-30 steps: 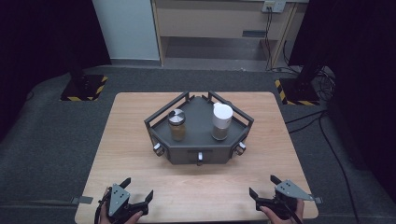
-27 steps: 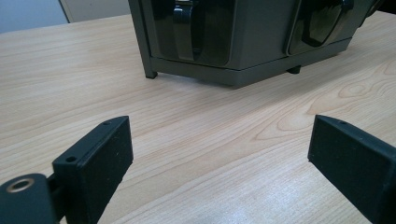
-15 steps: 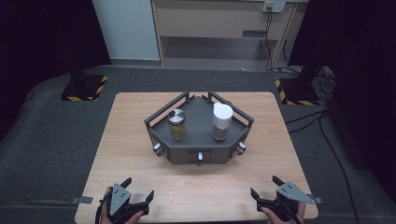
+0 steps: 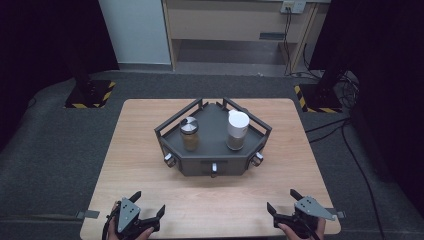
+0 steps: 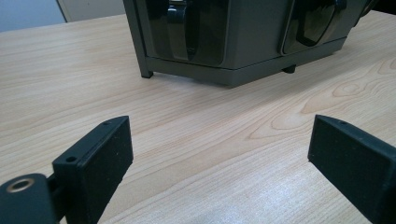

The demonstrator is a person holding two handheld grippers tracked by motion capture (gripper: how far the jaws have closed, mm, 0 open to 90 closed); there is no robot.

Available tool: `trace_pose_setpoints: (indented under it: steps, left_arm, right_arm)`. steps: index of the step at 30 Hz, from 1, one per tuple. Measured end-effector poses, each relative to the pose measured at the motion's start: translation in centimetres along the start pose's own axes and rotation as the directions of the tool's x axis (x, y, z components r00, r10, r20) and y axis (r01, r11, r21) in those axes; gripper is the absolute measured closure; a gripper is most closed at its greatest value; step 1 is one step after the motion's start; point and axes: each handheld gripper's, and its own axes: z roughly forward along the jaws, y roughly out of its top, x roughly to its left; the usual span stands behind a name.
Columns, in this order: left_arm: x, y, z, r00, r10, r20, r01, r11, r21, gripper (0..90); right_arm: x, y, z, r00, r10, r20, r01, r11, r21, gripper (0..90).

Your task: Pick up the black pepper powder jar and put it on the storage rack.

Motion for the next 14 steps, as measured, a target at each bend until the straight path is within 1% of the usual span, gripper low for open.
trace_pose_setpoints:
  steps: [8,14]
  left_arm:
    - [-0.01,-0.02,0.05,1.0000,-0.003,0.001,0.003,1.0000,0.002,5.6]
    - [-0.03,-0.04,0.05,1.0000,-0.002,0.002,0.002,1.0000,0.003,5.6]
  right_arm:
    - [0.03,-0.05,0.15,1.0000,0.006,-0.005,-0.006,1.000,0.005,3.9]
    - [0.07,-0.02,0.02,1.0000,0.009,-0.001,-0.009,1.000,-0.003,3.9]
